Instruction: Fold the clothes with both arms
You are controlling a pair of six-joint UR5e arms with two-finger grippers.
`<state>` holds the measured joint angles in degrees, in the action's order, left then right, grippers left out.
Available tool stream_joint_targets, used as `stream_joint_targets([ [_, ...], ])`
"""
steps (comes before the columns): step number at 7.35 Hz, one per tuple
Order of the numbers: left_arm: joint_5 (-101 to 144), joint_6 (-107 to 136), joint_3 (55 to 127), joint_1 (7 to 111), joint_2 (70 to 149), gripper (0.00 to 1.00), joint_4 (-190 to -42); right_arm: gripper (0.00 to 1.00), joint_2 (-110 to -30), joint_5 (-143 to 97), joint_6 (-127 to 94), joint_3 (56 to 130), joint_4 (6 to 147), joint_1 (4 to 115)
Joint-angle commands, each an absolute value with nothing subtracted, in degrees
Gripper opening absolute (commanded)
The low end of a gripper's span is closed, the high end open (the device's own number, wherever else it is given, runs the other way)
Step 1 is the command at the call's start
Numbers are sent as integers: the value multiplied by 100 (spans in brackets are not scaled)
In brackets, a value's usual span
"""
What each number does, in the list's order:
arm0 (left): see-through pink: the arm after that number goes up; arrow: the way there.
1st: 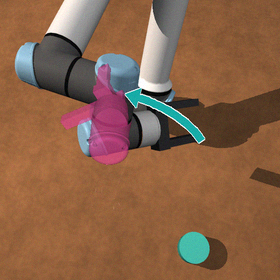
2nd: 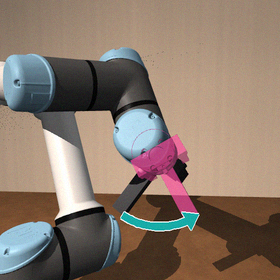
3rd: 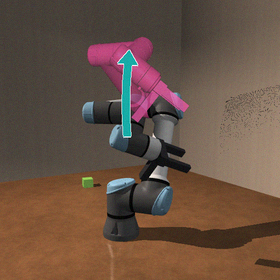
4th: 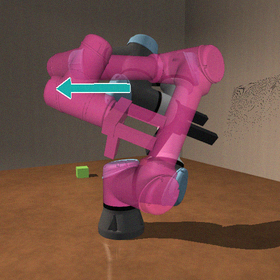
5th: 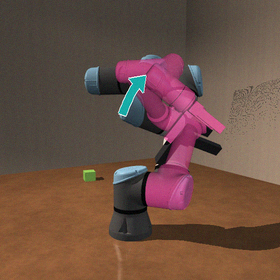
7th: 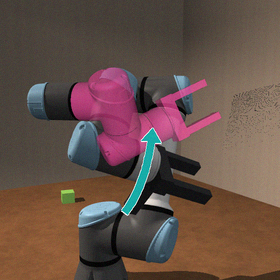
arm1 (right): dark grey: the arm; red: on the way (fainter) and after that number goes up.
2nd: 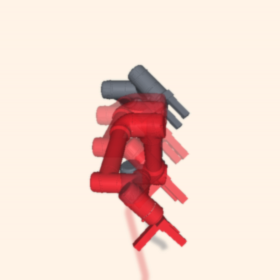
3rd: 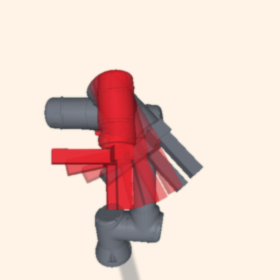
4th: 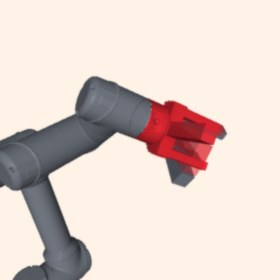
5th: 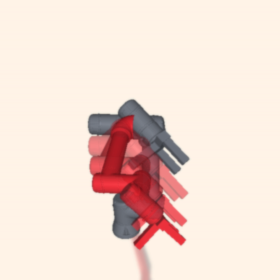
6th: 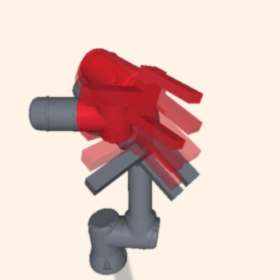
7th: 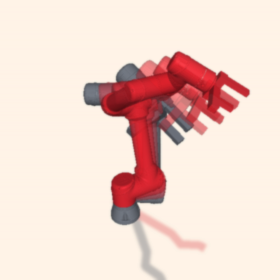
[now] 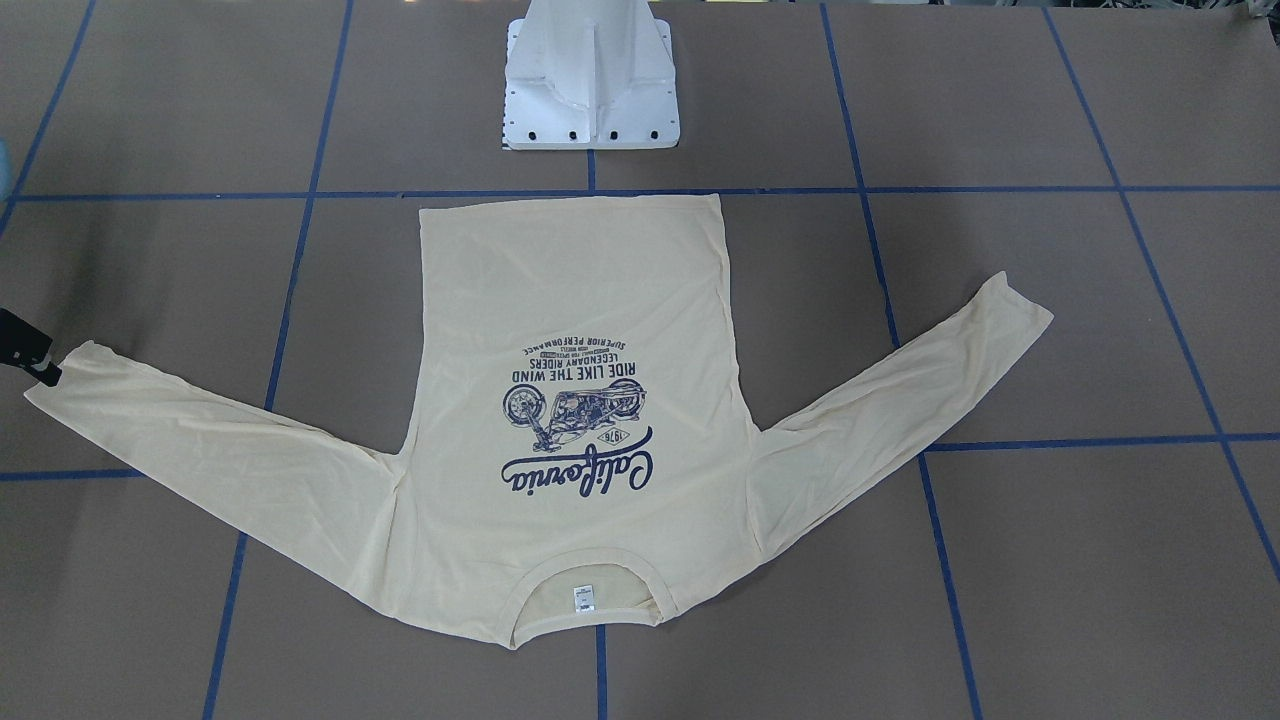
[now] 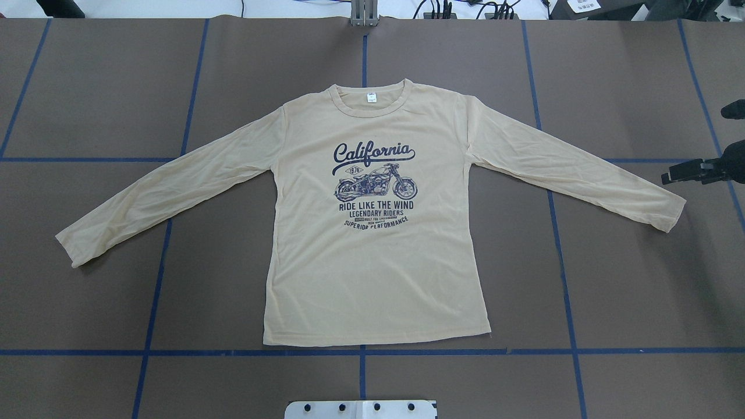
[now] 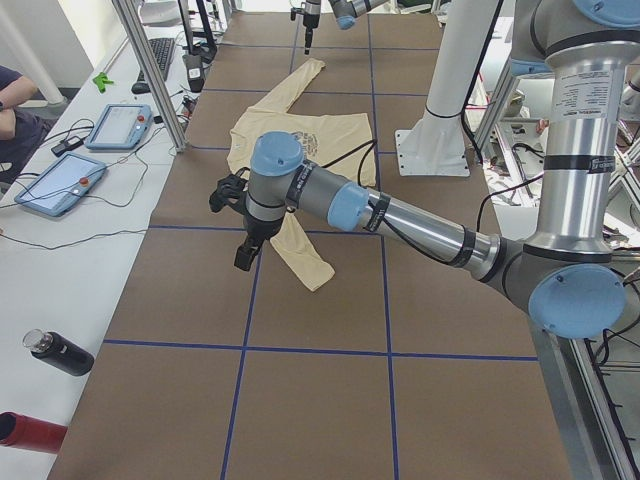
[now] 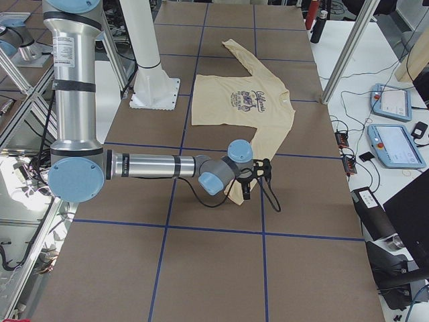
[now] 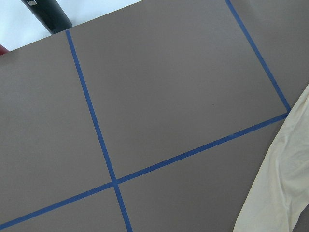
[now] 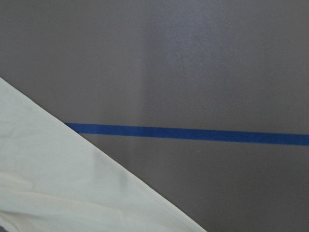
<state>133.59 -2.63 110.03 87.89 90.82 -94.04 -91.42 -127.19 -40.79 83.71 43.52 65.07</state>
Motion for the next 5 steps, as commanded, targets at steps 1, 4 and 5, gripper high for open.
stream_joint_targets([
  [1,13359,-264,11021,8789,9079,100,-9404,83,-9149,-12402,-4113,8174,4201,6320],
  [4,13359,-264,11021,8780,9088,100,-9404,62,-9149,-12401,-4113,8042,4201,6232],
  [5,13359,-272,11013,8789,9088,100,-9404,60,-9167,-12401,-4113,8033,4201,6205],
])
